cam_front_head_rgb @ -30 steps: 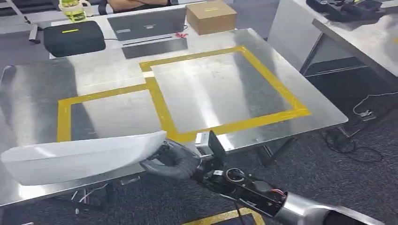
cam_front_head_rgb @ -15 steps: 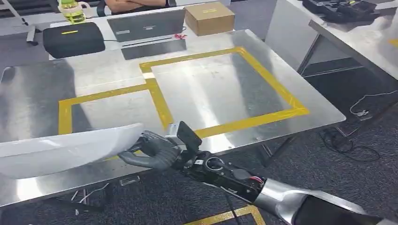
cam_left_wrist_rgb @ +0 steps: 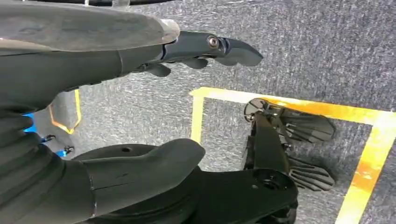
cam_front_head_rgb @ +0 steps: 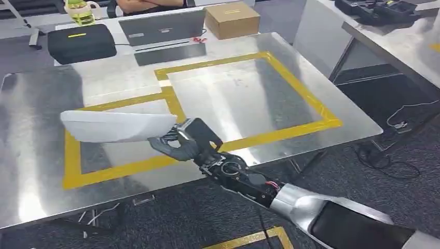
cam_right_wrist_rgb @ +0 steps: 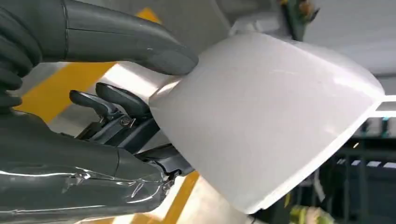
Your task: Take the parts from the cabinet and place them on the table.
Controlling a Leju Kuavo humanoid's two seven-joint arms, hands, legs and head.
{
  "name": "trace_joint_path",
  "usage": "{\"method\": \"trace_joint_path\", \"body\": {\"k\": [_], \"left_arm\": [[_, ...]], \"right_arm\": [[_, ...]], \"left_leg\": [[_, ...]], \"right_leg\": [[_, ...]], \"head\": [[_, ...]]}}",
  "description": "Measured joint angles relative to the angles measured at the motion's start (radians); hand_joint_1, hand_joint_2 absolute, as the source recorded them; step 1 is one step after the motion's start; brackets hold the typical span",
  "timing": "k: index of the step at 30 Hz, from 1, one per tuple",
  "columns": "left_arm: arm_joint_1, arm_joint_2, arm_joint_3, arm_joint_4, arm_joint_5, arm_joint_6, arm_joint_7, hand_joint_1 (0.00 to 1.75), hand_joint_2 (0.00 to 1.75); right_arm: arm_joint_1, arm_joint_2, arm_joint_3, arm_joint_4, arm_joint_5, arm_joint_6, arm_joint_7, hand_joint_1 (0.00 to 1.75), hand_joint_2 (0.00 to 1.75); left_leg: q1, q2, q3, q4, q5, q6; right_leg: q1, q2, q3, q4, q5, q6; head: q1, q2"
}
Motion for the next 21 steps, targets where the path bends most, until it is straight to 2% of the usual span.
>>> {"method": "trace_joint_path", "body": {"k": [8,13,18,21], "left_arm": [[0.001,0.0,0.0,0.0,-0.004,0.0,0.0,0.0,1.75],[0.001,0.0,-0.004,0.0,-0.009,-0.009,-0.001,0.0,1.75],[0.001,0.0,-0.005,0.0,-0.012,-0.009,0.0,0.0,1.75],[0.001,0.0,-0.006,0.0,-0.018,-0.012,0.006,0.0,1.75]], "right_arm": [[-0.023,0.014,-0.009,0.111,0.013,-0.022,0.006,1.75,1.75],[-0.055,0.035,-0.008,0.21,0.101,-0.163,0.089,1.75,1.75],[-0.06,0.039,-0.008,0.282,0.134,-0.227,0.152,1.75,1.75],[-0.06,0.04,-0.008,0.327,0.205,-0.325,0.229,1.75,1.75]], "left_leg": [[0.0,0.0,0.0,0.0,0.0,0.0],[0.0,0.0,0.0,0.0,0.0,0.0],[0.0,0.0,0.0,0.0,0.0,0.0],[0.0,0.0,0.0,0.0,0.0,0.0]], "right_leg": [[0.0,0.0,0.0,0.0,0.0,0.0],[0.0,0.0,0.0,-0.001,0.0,0.0],[0.0,0.001,0.0,-0.001,0.001,0.001],[0.0,0.0,0.001,-0.002,0.001,0.001]], "head": [[0.0,0.0],[0.0,0.0],[0.001,0.0],[0.001,0.0]]}}
